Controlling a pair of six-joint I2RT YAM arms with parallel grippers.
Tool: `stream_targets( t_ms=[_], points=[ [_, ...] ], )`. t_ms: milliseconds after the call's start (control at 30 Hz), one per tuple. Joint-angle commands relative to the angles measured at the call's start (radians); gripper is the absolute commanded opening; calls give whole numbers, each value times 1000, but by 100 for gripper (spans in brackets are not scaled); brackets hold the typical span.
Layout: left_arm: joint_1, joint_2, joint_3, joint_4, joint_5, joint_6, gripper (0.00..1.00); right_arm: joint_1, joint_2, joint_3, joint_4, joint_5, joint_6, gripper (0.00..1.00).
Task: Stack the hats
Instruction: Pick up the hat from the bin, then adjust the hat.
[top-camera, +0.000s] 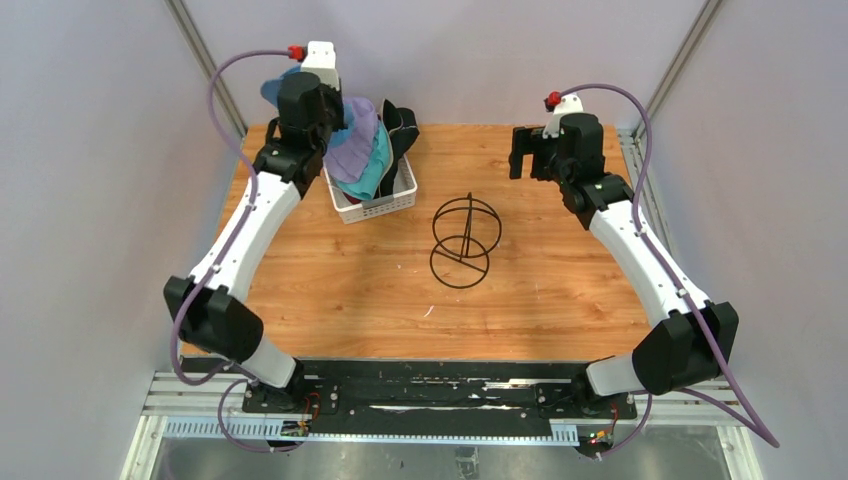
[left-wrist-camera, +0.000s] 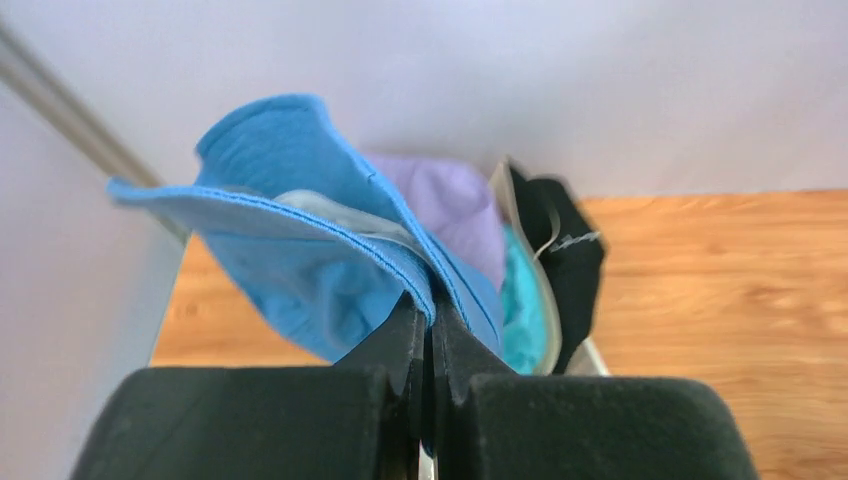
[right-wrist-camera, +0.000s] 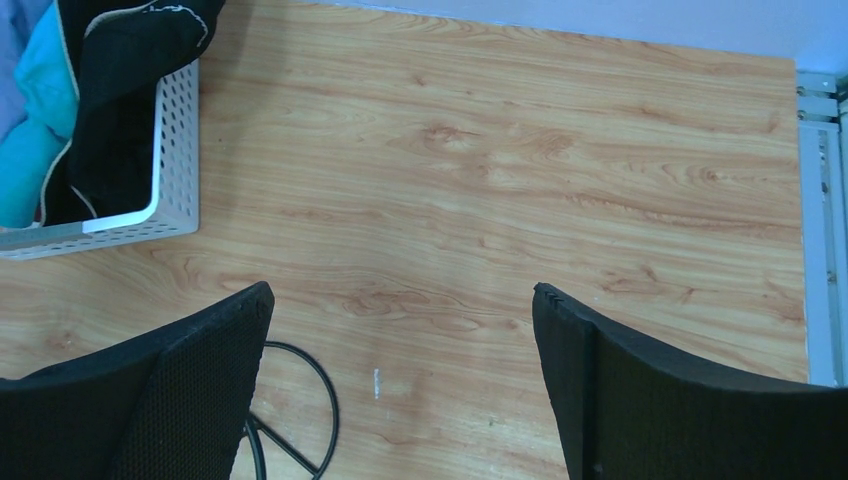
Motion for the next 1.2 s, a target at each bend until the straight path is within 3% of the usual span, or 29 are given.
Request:
stream_targets(
  t_ms=[0, 133, 233, 300, 400, 567, 667, 767, 867, 900, 1167],
  points=[
    [-21, -74, 68, 13, 198, 80, 0, 16, -15, 47, 35, -67, 28, 100],
    [-29, -82, 173, -93, 317, 34, 0, 16, -44, 47, 55, -114, 37, 98],
    [-29, -31, 297, -223, 481, -10, 0, 16, -81, 28, 66, -118, 39, 98],
    [-32, 50, 464, -367, 640, -28, 0, 16, -106, 15, 65, -97, 34, 98],
    [-53, 189, 714, -569, 753, -54, 0, 16, -139, 2, 51, -57, 25, 98],
    [-58, 335, 905, -607, 977, -256, 0, 14, -167, -3, 18, 15, 17, 99],
    [-73, 367, 897, -512, 1119, -412, 0, 3, -181, -2, -2, 66, 23, 100],
    [-115, 329, 773, -284, 1239, -569, 0, -24, -201, -13, -11, 97, 33, 99],
    [-149, 253, 579, 195, 1335, -898, 0, -71, -212, -17, -34, 125, 57, 99],
    [-160, 245, 542, 285, 1354, -965, 0, -92, -215, -19, -42, 126, 69, 99],
    [-295, 245, 629, 305, 1362, -1065, 0, -175, -221, -4, -48, 130, 78, 99]
  ],
)
